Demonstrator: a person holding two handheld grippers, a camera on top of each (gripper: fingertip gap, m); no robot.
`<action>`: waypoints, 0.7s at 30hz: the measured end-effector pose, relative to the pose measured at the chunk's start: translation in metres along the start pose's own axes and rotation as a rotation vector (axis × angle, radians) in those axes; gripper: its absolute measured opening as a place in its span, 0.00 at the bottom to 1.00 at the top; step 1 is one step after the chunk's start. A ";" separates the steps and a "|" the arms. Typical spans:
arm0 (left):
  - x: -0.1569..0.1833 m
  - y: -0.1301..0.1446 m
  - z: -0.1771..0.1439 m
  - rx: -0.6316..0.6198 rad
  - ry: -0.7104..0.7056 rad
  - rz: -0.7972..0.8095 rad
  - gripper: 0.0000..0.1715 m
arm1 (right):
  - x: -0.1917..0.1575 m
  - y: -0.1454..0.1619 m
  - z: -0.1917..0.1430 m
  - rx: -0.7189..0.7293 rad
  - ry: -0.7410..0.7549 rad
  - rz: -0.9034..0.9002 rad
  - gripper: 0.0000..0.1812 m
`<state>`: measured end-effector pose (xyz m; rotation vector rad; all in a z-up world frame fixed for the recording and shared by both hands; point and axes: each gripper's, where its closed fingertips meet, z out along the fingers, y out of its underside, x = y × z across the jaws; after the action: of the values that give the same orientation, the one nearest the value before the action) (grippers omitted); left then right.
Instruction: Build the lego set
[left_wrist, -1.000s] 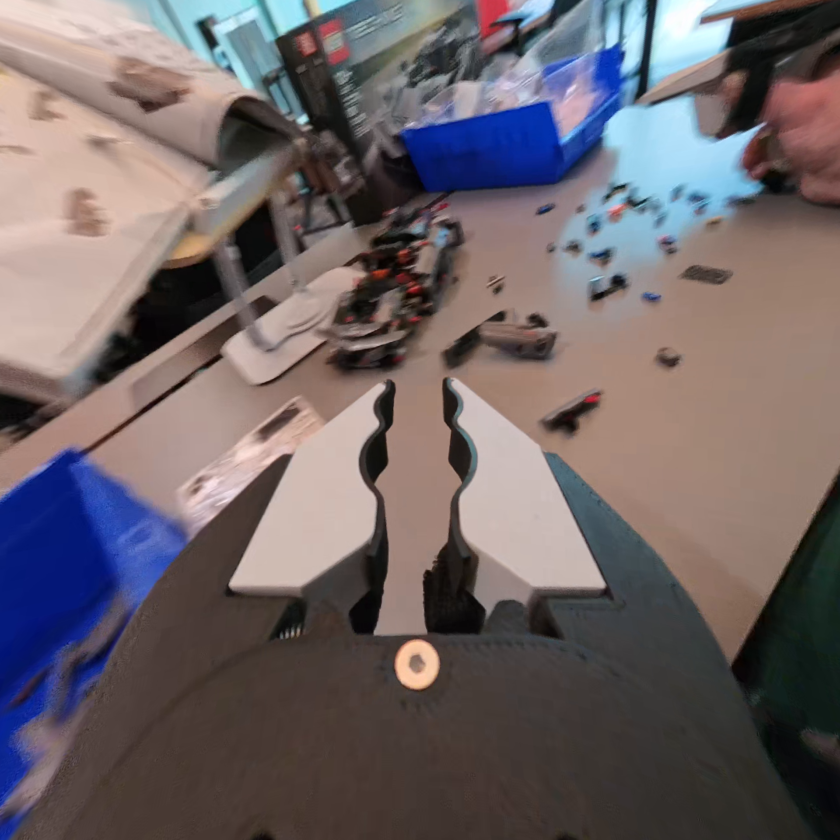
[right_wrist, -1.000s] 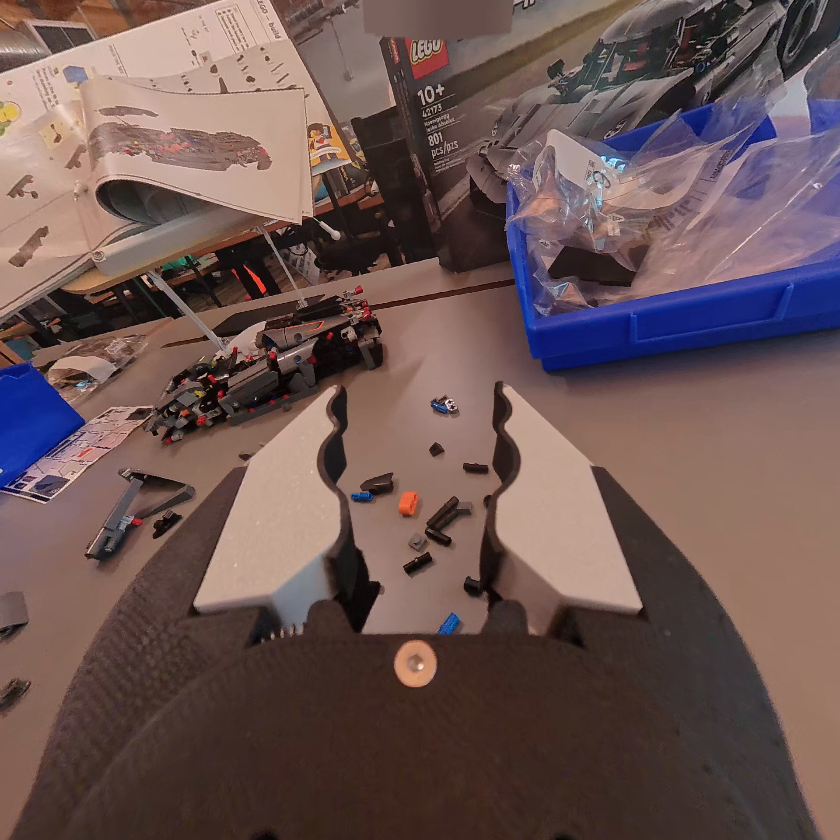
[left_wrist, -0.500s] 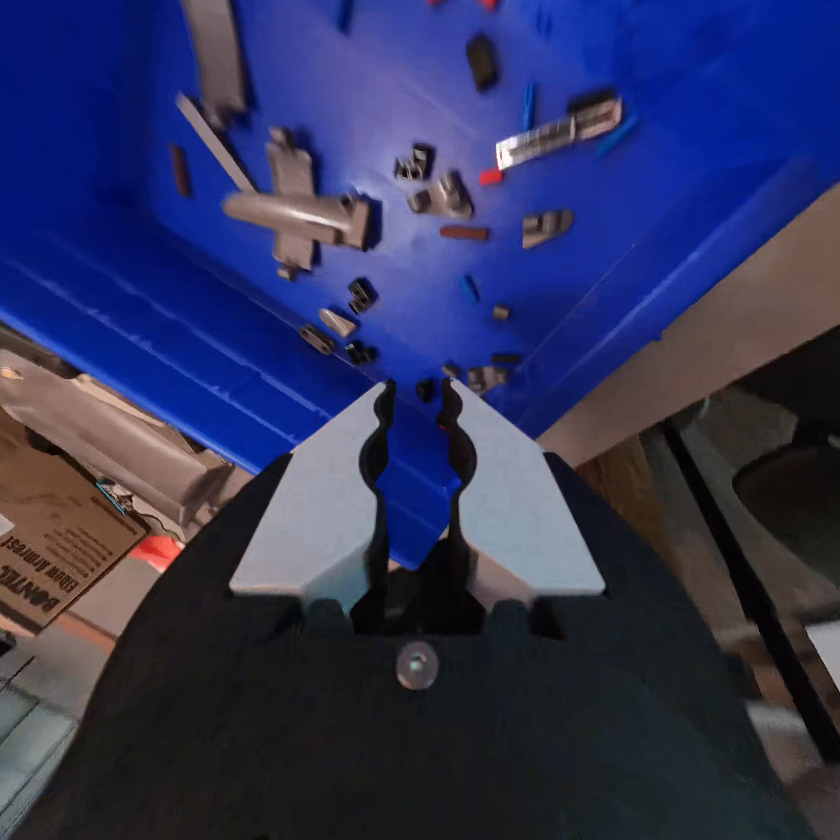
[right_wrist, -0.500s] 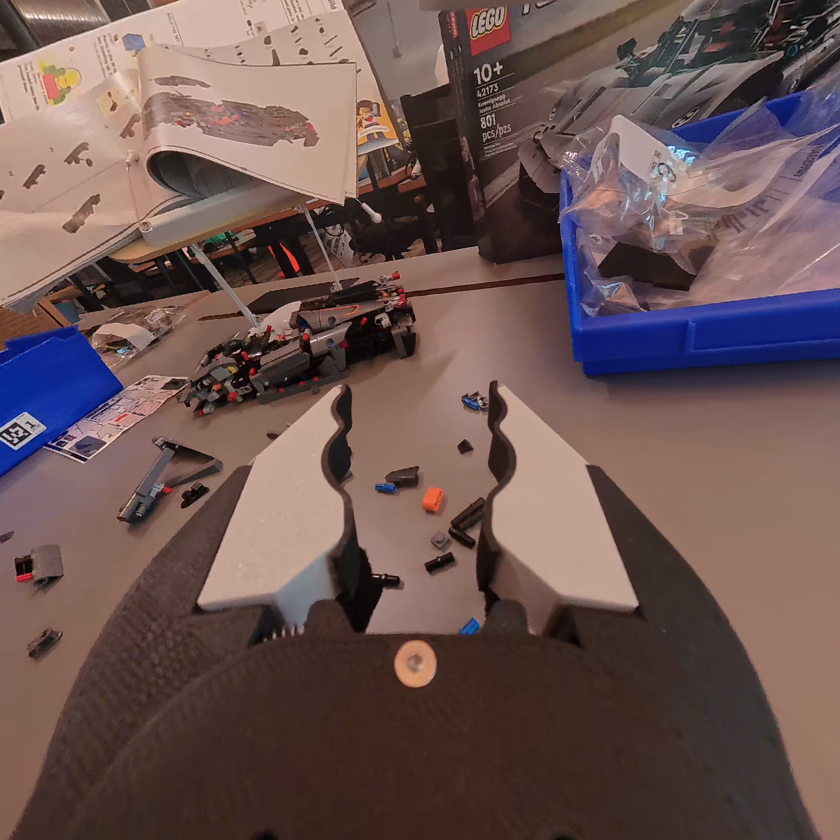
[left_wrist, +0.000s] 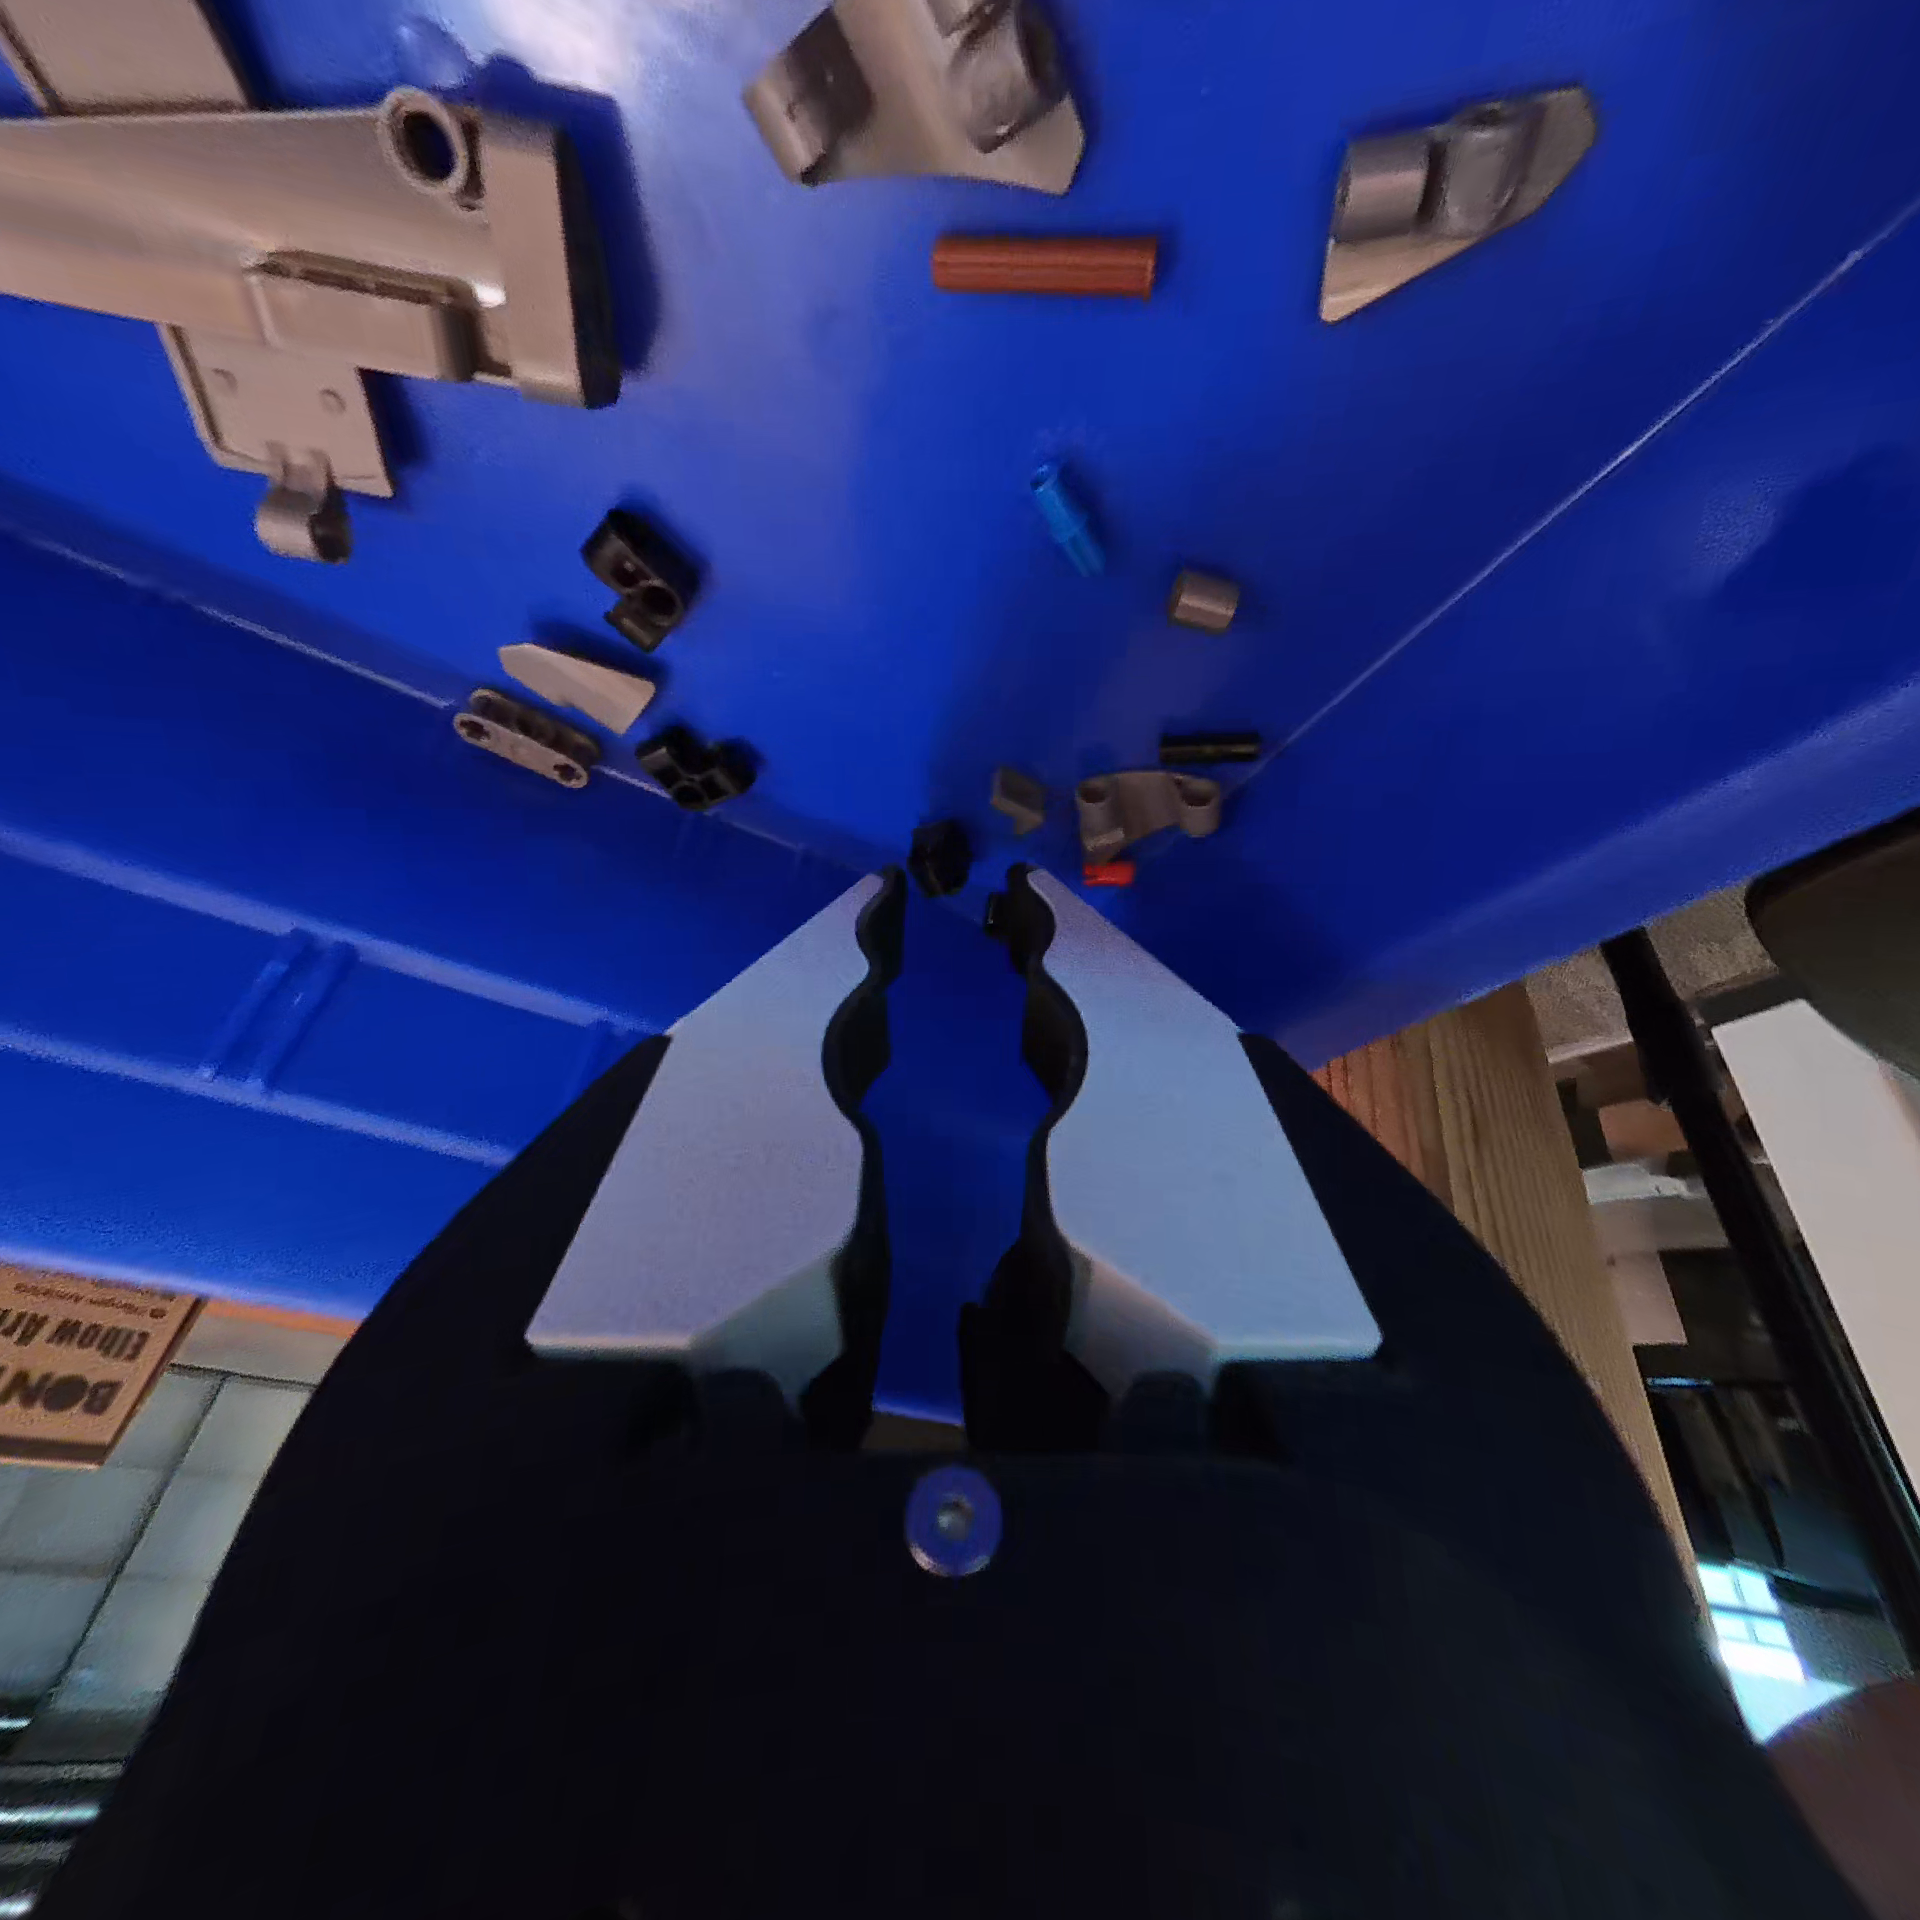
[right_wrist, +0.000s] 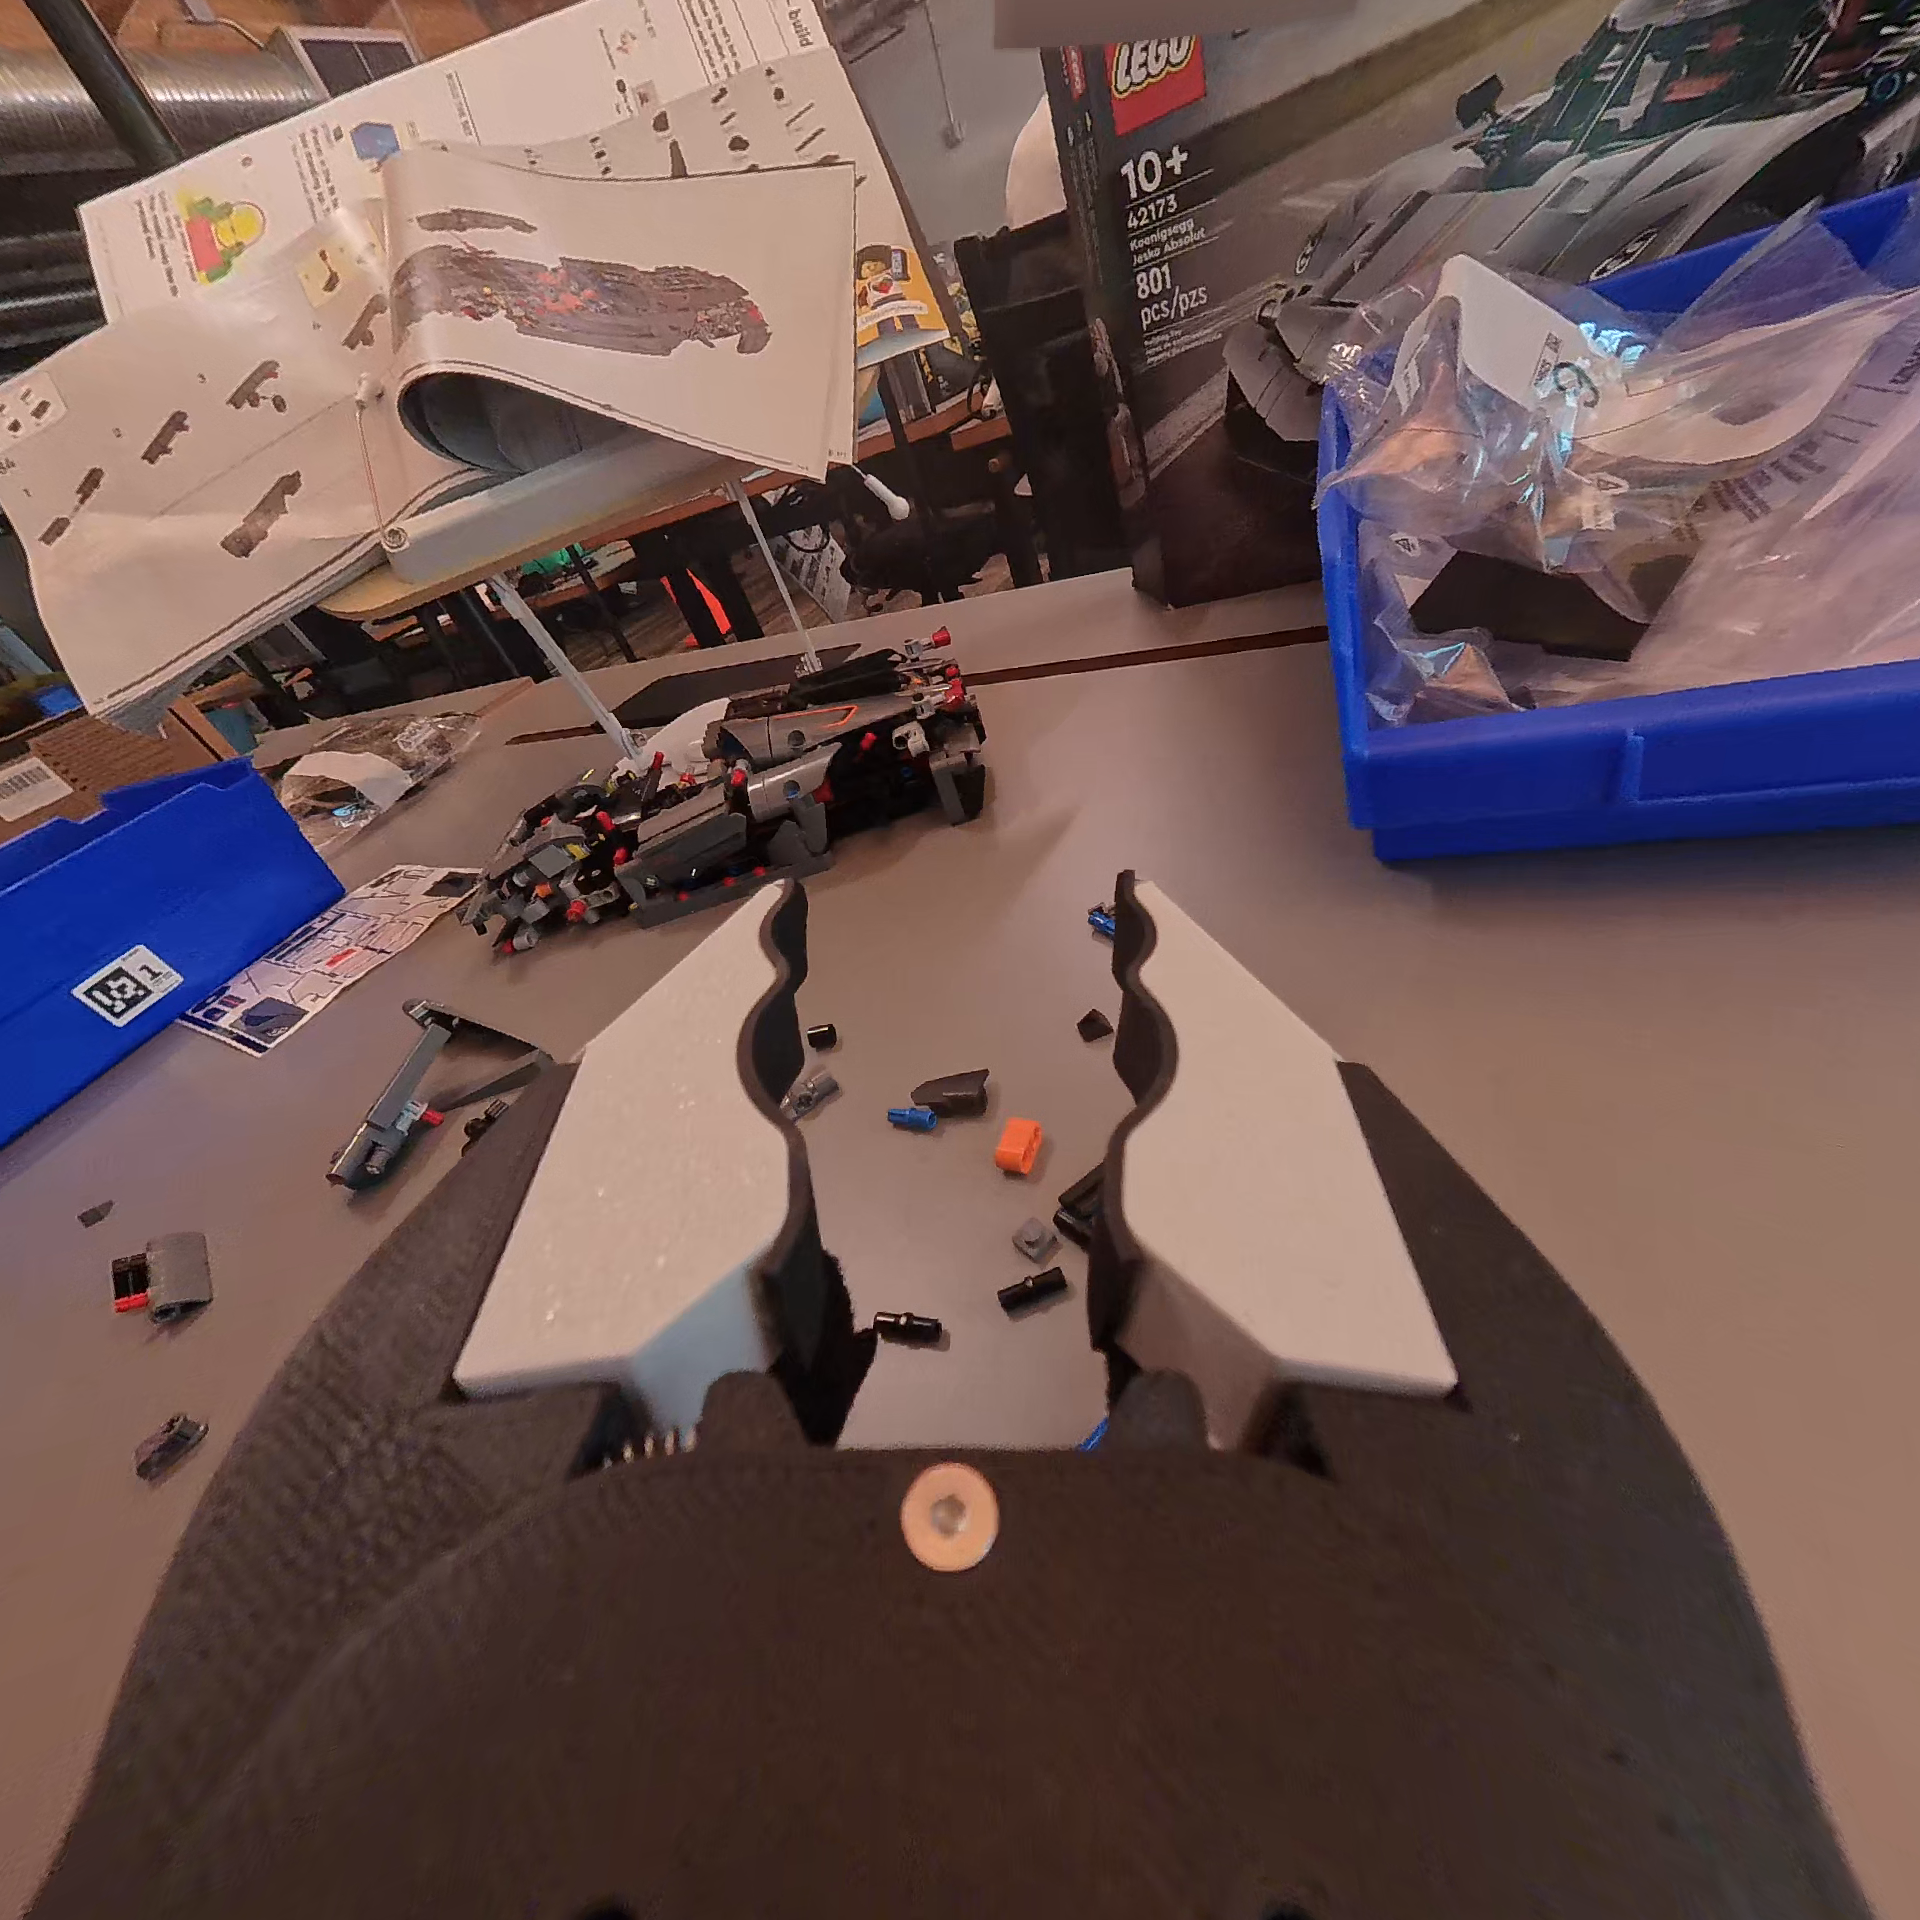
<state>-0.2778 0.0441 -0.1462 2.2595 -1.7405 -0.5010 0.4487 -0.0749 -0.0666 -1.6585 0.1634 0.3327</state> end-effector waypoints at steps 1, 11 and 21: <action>-0.001 0.000 0.003 -0.015 -0.005 0.009 0.11 | 0.000 0.000 0.000 0.001 0.000 0.000 0.32; -0.005 0.004 0.015 -0.054 0.008 -0.014 0.03 | 0.001 0.000 0.000 0.003 0.000 0.007 0.32; -0.007 -0.003 0.004 0.044 -0.013 -0.042 0.03 | 0.000 0.000 -0.001 0.004 -0.006 0.009 0.32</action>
<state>-0.2784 0.0516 -0.1503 2.3326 -1.7295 -0.4921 0.4485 -0.0756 -0.0659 -1.6530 0.1667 0.3437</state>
